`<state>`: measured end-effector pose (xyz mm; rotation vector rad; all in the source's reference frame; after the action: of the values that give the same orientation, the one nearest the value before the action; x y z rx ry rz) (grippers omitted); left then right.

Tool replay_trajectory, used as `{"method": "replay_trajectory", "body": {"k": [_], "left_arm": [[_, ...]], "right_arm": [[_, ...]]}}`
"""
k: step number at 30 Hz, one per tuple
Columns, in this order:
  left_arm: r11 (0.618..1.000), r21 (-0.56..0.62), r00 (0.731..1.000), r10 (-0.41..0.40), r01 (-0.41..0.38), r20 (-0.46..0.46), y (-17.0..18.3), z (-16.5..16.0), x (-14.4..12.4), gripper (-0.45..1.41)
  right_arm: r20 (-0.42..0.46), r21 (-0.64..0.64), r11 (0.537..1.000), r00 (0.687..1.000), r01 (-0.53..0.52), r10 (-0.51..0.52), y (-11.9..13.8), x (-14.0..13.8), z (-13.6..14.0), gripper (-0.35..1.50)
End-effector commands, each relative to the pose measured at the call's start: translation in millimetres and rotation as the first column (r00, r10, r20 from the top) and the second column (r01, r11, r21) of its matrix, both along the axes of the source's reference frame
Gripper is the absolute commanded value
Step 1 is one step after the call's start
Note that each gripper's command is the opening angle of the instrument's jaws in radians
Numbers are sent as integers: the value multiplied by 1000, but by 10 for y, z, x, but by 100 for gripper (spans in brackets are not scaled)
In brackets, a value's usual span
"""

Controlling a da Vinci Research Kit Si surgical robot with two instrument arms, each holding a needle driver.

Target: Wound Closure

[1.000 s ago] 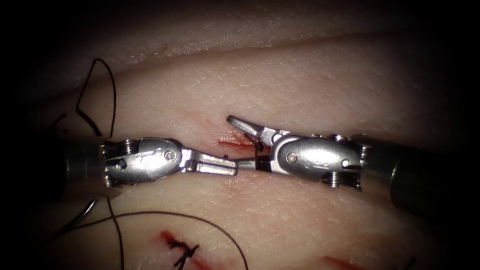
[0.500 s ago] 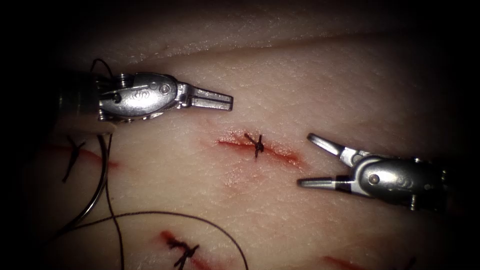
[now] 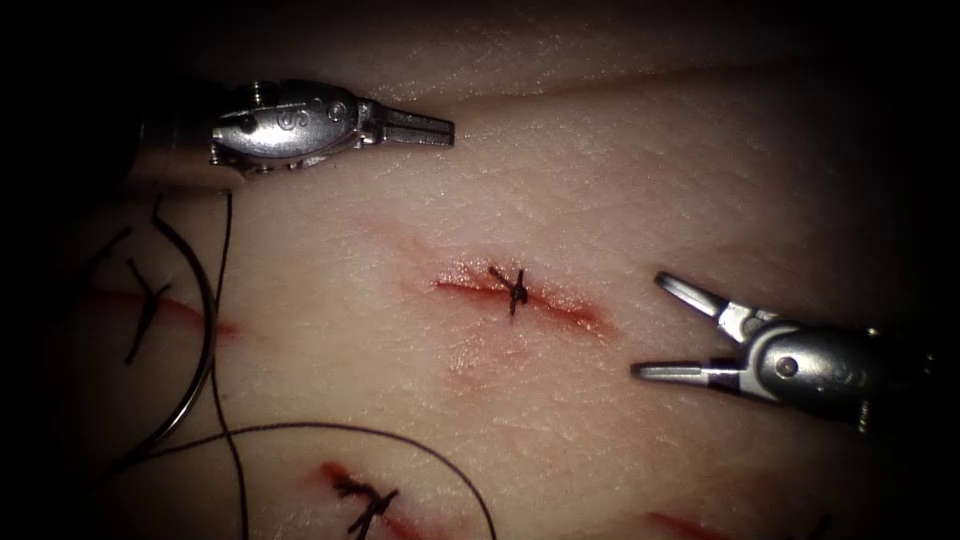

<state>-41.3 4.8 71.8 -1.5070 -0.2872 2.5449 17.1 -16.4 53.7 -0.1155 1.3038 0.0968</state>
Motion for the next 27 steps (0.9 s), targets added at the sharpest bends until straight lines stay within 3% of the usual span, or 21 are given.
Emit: {"method": "replay_trajectory", "body": {"k": [1,4,5,6,7,9,15,20,21,24,27], "left_arm": [[1000,-2,1000,10,-10,-21,3,8,-6,-45],[1000,14,995,14,-13,-101,-3,27,2,-45],[1000,27,993,10,-7,-120,-7,29,2,-35],[998,61,990,8,1,-138,-12,32,0,14],[995,100,990,16,-2,-139,-15,33,-1,47],[983,184,988,10,19,-153,-20,35,-3,86],[969,230,954,-15,87,-301,-18,23,0,91],[966,250,904,48,66,-425,-24,7,5,108],[966,251,893,57,64,-447,-26,5,6,105],[962,266,875,70,68,-480,-36,-4,9,66],[960,273,876,76,65,-476,-47,-14,12,59]], "right_arm": [[-2,-2,1000,1000,1,-1,2,9,5,148],[-3,4,1000,1000,0,0,0,9,4,148],[-3,4,1000,1000,1,-1,-1,9,3,148],[-3,4,1000,1000,1,-1,-1,9,3,146],[-3,4,1000,1000,0,0,-2,9,2,146],[-4,3,1000,1000,-2,2,-2,10,2,146],[-5,9,1000,1000,-3,3,-4,10,0,145],[-3,11,1000,1000,-1,1,-5,11,-2,145],[-3,11,1000,1000,-1,1,-4,11,-2,145],[-3,12,1000,1000,-1,2,-4,11,-3,145],[-3,13,1000,1000,-2,2,-4,11,-3,145]]}}
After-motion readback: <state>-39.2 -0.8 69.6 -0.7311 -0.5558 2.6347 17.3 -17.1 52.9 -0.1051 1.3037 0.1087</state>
